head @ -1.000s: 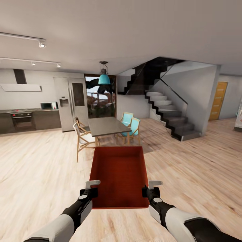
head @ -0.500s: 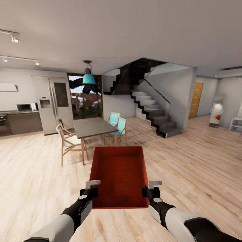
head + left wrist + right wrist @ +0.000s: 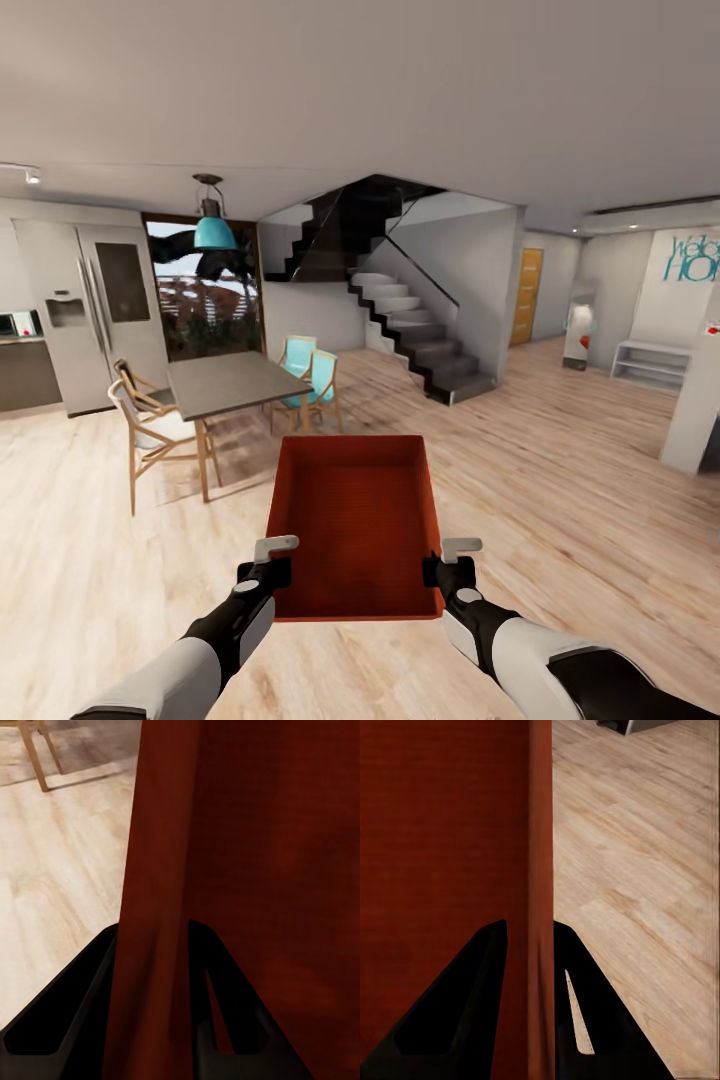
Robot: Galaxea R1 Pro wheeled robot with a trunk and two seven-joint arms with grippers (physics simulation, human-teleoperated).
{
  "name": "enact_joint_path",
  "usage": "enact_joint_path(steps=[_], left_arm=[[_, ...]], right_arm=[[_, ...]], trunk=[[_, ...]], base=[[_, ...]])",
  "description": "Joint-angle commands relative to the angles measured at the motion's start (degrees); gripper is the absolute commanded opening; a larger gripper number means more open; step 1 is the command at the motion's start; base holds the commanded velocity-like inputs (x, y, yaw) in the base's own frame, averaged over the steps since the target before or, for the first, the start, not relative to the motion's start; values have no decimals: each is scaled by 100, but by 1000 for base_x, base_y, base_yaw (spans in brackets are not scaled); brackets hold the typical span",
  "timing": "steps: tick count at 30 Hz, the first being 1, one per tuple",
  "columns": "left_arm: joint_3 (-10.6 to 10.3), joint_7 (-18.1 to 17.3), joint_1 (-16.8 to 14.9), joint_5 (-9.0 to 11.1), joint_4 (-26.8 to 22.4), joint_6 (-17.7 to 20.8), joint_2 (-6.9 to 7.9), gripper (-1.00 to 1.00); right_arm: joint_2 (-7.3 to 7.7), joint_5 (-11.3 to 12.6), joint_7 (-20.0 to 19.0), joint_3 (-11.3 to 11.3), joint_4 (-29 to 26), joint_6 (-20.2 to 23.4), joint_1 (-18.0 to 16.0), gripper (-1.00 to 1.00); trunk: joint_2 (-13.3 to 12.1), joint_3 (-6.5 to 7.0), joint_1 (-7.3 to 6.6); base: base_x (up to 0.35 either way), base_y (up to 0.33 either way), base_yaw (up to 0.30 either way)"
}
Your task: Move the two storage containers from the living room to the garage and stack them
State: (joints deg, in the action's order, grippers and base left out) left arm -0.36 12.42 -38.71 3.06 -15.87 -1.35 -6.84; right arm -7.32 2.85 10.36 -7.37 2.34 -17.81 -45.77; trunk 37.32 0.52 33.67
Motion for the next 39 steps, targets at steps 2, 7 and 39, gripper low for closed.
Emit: enact_joint_path(steps=[2,7,39], left_arm=[[45,102,3,28,14,-14,86,-100],[45,102,3,28,14,-14,86,-100],[27,94,3,28,16,-14,86,-100]], right_arm=[[-7,-171,-60,272,-49,-30,-10,-100],[-7,-171,-60,272,-49,-30,-10,-100],[-17,-165,-34,272,-49,-24,-10,-100]], trunk=[[4,-1,2],[4,-1,2],[4,-1,2]], base=[[0,0,-285],[0,0,-285],[122,0,-207]])
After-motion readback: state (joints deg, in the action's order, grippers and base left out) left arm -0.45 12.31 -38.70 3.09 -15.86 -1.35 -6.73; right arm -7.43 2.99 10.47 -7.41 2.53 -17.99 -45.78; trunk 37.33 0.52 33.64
